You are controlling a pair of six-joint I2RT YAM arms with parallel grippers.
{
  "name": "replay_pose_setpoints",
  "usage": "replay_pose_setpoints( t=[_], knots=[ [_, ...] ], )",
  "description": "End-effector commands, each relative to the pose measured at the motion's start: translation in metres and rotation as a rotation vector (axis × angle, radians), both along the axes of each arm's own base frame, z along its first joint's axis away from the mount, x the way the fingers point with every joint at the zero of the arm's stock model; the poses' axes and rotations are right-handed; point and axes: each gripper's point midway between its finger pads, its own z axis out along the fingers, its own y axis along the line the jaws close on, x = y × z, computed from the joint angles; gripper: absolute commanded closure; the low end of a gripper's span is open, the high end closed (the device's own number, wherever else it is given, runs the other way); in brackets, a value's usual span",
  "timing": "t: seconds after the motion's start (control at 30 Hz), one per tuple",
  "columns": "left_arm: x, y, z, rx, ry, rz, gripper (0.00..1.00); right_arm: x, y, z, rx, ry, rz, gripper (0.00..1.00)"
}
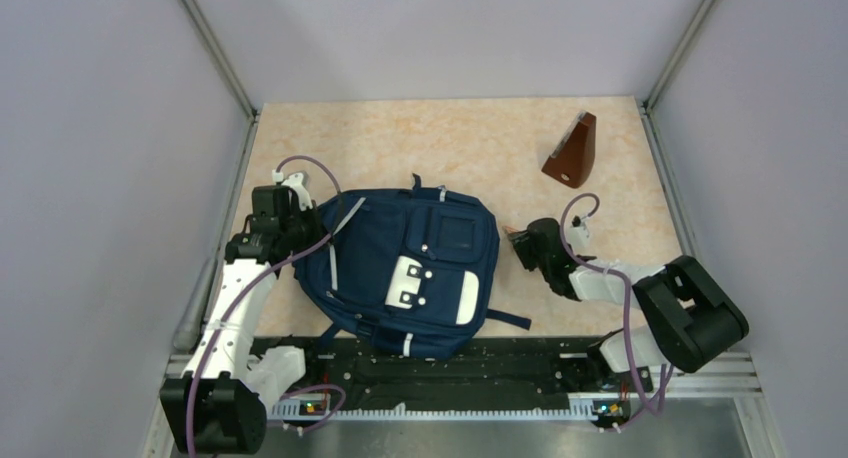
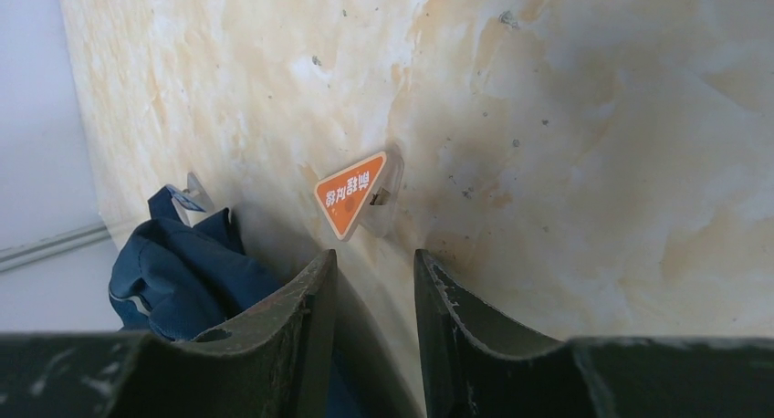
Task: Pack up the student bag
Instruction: Pick up the personal item from the center of the board.
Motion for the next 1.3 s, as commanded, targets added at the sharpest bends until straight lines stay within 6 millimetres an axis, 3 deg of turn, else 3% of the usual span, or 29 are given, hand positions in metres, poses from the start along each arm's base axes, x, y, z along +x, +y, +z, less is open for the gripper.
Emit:
replay_pose_setpoints(
  t=[0.0,0.27,0.53,0.97,1.27],
  knots=[
    [0.005,0.003,0.011,0.018,-0.06,-0.006,1.0,0.019,0.004,0.025,0.047,-0.077,-0.041,0.65],
    [0.005,0.003,0.01,0.022,-0.057,-0.002,1.0,0.027,0.003,0.035,0.048,-0.117,-0.072,0.7],
    [0.004,0.004,0.01,0.023,-0.058,0.0,1.0,0.034,0.006,0.031,0.033,-0.111,-0.08,0.7],
    [0.004,0.004,0.011,0.024,-0.062,0.001,1.0,0.022,-0.004,0.029,0.002,-0.104,-0.122,0.69],
    [0.005,0.005,0.011,0.027,-0.063,0.004,1.0,0.023,0.005,0.028,0.022,-0.1,-0.109,0.68]
  ],
)
